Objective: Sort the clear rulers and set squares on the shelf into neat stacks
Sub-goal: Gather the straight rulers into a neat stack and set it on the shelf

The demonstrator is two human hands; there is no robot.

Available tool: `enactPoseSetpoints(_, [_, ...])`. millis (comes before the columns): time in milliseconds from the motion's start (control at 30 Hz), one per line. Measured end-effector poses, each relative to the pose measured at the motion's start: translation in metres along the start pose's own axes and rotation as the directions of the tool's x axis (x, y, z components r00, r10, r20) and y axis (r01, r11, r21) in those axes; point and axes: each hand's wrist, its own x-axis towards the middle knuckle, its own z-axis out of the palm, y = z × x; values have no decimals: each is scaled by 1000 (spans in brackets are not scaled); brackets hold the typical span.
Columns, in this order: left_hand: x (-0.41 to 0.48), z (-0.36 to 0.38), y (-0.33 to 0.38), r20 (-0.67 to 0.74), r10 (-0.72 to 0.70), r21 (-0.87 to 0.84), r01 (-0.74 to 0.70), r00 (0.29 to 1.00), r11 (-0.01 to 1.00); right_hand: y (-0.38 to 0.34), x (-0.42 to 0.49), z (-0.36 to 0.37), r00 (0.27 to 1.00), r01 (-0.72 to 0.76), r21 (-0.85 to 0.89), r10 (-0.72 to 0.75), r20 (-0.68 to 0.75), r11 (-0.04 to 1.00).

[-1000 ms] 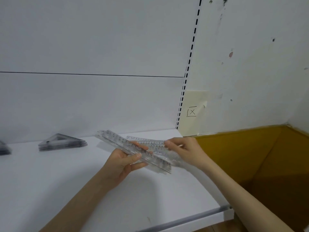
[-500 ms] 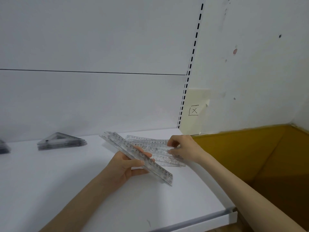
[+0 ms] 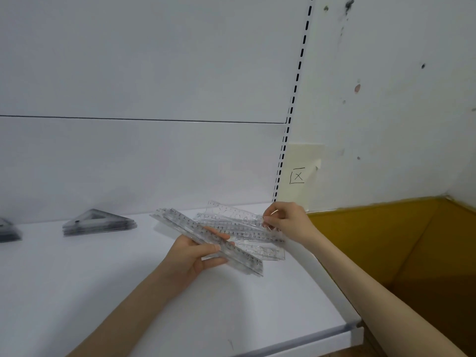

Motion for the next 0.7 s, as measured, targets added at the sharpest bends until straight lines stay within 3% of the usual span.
enactPoseSetpoints(167, [-1, 0, 0, -44, 41, -57, -43, 998, 997, -25, -12, -7, 995, 94, 151, -100, 27, 984])
enactPoseSetpoints(300, [-3, 2, 3, -10, 77, -65, -78, 997, 995, -46, -22, -3, 972, 168, 208, -198, 130, 964])
enactPoseSetpoints(700, [-7, 6, 5, 89, 176, -120, -165, 980, 979, -60, -31, 21, 967, 243, 5, -242, 73, 970])
